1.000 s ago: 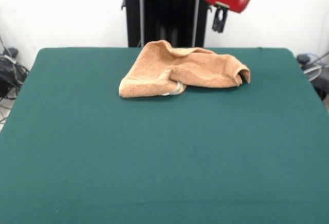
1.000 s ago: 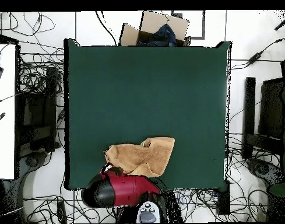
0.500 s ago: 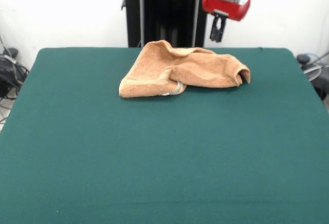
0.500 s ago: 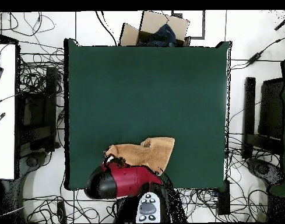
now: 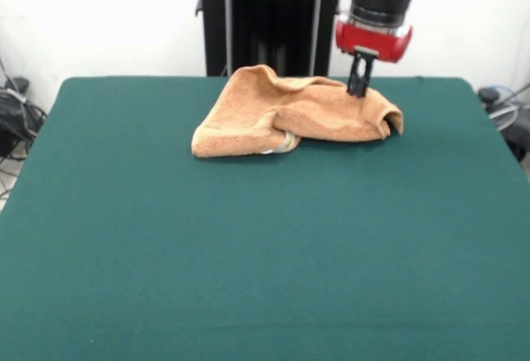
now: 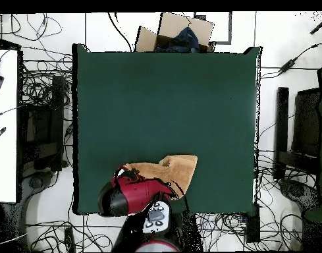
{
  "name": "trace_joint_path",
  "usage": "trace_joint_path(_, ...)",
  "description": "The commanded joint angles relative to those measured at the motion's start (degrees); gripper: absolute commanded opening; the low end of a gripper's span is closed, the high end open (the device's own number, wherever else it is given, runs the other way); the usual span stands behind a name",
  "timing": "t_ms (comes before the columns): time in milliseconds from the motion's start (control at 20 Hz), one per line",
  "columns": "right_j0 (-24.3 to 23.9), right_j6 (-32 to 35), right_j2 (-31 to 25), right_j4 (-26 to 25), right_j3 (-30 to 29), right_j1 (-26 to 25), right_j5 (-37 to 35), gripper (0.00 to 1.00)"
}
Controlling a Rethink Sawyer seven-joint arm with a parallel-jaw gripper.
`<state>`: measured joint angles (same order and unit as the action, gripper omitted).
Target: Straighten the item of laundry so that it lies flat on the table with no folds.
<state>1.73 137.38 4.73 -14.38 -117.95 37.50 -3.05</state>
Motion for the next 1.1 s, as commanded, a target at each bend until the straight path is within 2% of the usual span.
trace_joint_path(50,1.0,3.9,1.9,-0.9,6.3,-7.4,4.7,0.00)
trace_joint_path(500,2.9,4.9,3.0,1.0,8.1,-12.2,8.1,0.00)
trace_joint_path(950,0.8,3.4,0.4,0.3,11.5,-19.1,9.0,0.00)
trace_joint_path(1100,-2.0,2.1,-2.7,-0.7,12.1,-21.2,6.9,0.00)
